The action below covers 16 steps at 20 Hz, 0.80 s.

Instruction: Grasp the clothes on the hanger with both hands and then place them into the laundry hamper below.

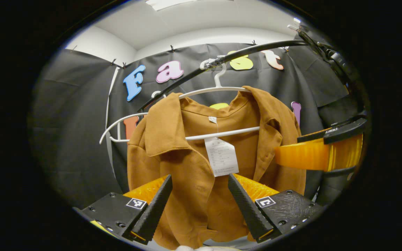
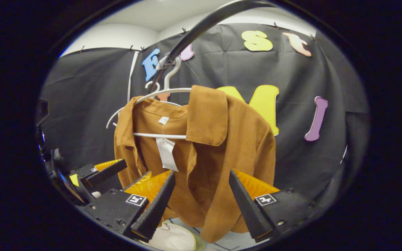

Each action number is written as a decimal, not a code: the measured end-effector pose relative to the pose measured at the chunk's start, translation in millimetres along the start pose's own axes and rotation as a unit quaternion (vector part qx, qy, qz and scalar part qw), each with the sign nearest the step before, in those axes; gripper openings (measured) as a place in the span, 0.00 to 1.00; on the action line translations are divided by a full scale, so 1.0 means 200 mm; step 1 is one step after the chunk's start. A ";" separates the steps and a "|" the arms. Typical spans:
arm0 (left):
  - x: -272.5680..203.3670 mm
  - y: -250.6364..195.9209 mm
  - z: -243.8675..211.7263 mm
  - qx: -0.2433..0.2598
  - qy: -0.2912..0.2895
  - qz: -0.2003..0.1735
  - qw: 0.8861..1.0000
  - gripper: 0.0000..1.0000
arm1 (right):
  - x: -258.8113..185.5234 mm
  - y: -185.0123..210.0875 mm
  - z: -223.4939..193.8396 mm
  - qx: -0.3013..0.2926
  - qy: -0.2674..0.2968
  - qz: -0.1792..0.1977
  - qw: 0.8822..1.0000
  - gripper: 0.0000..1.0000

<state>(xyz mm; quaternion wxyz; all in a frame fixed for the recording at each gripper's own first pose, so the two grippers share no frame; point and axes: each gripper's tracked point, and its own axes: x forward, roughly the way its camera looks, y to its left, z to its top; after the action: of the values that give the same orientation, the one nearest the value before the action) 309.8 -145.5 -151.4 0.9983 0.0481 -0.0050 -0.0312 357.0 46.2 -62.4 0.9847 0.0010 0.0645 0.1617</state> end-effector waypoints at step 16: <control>0.24 0.09 -0.09 -0.058 0.045 0.000 0.997 0.16 | 0.35 -0.04 -0.04 0.104 0.028 0.022 0.994 0.10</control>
<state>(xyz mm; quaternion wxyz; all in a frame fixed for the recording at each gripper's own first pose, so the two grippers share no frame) 358.3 -128.3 -167.4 0.9987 -0.0085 0.0418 -0.0291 425.0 61.6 -78.7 0.9732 0.1005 0.1089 0.1760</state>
